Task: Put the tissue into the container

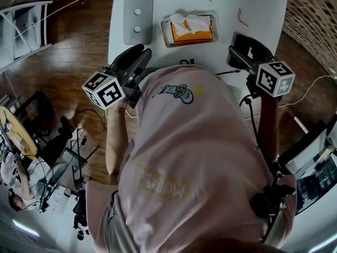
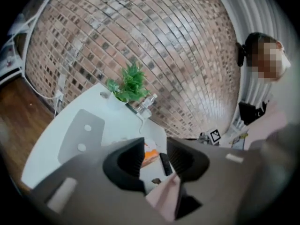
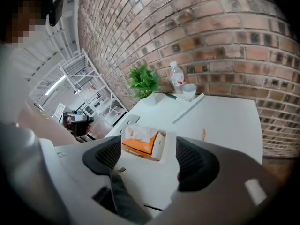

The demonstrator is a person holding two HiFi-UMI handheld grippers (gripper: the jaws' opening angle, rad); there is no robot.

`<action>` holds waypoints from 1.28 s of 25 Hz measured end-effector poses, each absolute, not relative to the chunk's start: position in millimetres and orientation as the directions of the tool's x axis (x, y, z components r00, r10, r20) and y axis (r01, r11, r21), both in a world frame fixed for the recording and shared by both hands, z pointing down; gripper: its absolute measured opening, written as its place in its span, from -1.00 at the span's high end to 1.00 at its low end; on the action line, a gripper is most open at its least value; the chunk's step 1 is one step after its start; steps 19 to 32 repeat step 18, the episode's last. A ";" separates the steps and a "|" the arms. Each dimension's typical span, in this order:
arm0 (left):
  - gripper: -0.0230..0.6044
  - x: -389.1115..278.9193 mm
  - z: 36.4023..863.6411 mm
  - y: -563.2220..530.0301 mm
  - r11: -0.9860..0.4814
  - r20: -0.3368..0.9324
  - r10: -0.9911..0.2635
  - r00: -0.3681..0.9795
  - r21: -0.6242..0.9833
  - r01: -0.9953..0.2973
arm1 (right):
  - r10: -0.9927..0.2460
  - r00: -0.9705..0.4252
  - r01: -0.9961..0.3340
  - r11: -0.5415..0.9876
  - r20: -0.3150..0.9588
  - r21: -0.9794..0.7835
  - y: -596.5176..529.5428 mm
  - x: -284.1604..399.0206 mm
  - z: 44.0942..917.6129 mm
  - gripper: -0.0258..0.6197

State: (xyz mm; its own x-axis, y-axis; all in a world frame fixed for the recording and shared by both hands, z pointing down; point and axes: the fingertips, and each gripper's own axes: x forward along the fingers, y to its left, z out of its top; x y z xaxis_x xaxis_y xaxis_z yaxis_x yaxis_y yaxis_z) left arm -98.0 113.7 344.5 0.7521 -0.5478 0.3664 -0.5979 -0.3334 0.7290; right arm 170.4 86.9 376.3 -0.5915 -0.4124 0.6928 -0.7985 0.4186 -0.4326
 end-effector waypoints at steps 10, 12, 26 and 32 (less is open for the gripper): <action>0.48 -49.3 374.4 137.0 -0.522 0.569 -0.463 0.680 0.444 -0.728 | -0.500 -0.609 -0.792 0.421 0.616 -0.442 103.7 143.0 375.5 -0.22; 0.48 -44.0 374.6 133.4 -0.541 0.581 -0.460 0.672 0.417 -0.730 | -0.509 -0.611 -0.791 0.425 0.606 -0.441 103.3 139.7 375.7 -0.22; 0.49 -32.0 371.9 129.5 -0.563 0.586 -0.452 0.672 0.397 -0.725 | -0.513 -0.621 -0.783 0.434 0.593 -0.445 109.8 131.5 375.9 -0.22; 0.49 -32.0 371.9 129.5 -0.563 0.586 -0.452 0.672 0.397 -0.725 | -0.513 -0.621 -0.783 0.434 0.593 -0.445 109.8 131.5 375.9 -0.22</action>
